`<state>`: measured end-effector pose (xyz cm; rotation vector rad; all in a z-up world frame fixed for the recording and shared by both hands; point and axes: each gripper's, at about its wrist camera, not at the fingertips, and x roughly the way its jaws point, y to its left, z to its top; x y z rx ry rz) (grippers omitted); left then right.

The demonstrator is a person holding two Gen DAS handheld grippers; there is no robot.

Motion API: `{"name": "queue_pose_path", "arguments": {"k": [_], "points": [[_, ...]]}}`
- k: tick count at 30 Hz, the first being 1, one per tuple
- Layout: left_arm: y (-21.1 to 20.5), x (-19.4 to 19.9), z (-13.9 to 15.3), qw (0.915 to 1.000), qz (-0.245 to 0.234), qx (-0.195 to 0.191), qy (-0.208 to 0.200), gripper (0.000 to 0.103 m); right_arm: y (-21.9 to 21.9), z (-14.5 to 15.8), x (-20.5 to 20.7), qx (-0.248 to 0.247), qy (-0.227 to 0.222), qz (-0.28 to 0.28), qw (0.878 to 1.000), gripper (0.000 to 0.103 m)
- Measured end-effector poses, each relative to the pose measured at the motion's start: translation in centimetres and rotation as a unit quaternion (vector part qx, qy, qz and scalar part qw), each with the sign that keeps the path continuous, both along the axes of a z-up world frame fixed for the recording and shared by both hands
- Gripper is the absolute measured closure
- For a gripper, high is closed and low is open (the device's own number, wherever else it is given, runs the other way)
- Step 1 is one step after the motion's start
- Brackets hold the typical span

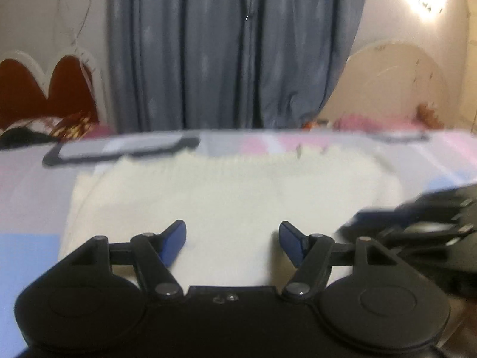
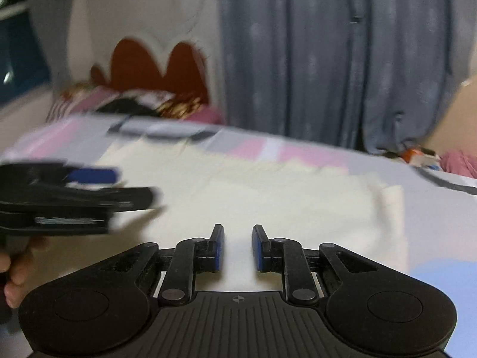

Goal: Fold small clothes

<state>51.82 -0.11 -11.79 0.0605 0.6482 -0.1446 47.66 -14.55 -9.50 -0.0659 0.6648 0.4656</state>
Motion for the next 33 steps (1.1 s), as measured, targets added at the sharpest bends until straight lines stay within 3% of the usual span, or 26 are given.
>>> {"name": "queue_pose_path", "arguments": {"k": [3, 6, 8, 9, 11, 15, 18, 21, 24, 26, 29, 31, 33], "points": [[3.2, -1.3, -0.5, 0.9997, 0.020, 0.013, -0.008, 0.034, -2.6, -0.5, -0.8, -0.015, -0.003, -0.052, 0.999, 0.083], [5.9, -2.8, -0.6, 0.9994, 0.033, -0.012, -0.006, 0.035, -7.1, -1.0, -1.2, 0.003, 0.014, -0.112, 0.994, 0.084], [5.3, -3.9, 0.5, 0.9989, 0.045, 0.000, -0.016, 0.038, -7.2, -0.5, -1.5, 0.002, 0.017, -0.113, 0.993, 0.083], [4.7, -4.4, 1.0, 0.9987, 0.045, -0.008, -0.023, 0.038, -6.6, 0.2, -1.8, -0.006, 0.008, -0.117, 0.993, 0.083], [3.2, -5.4, 1.4, 0.9983, 0.037, -0.035, -0.029, 0.037, -5.6, 1.6, -3.1, 0.026, -0.012, -0.106, 0.994, 0.083], [0.3, -7.5, 0.6, 0.9989, 0.018, -0.042, -0.008, 0.038, -1.5, 1.1, -5.5, 0.034, 0.003, -0.061, 0.998, 0.083], [-1.0, -9.7, -0.9, 0.9998, 0.012, -0.015, 0.008, 0.037, 0.2, -0.7, -7.8, 0.014, 0.026, -0.041, 0.999, 0.083], [-1.2, -11.9, -1.0, 0.9999, 0.013, -0.008, 0.003, 0.038, 0.6, -1.4, -10.5, -0.011, 0.010, -0.044, 0.999, 0.083], [-1.3, -11.6, -0.6, 0.9991, 0.032, -0.021, 0.017, 0.041, 1.6, -1.4, -11.5, -0.013, -0.003, -0.040, 0.999, 0.083], [-0.7, -11.4, -0.8, 0.9989, 0.034, -0.026, 0.018, 0.038, 2.4, -1.6, -11.0, -0.006, 0.015, -0.050, 0.999, 0.083], [0.7, -12.4, -0.8, 0.9990, 0.042, 0.006, 0.011, 0.037, 2.9, -1.6, -11.5, -0.072, -0.007, -0.029, 0.997, 0.083], [3.0, -13.5, -1.0, 0.9981, 0.059, 0.013, 0.009, 0.036, 1.1, -1.6, -12.0, -0.097, -0.016, -0.061, 0.993, 0.083], [5.4, -14.3, -1.1, 0.9971, 0.075, -0.003, 0.009, 0.037, -2.9, -1.8, -12.3, -0.094, -0.001, -0.127, 0.987, 0.083]]}}
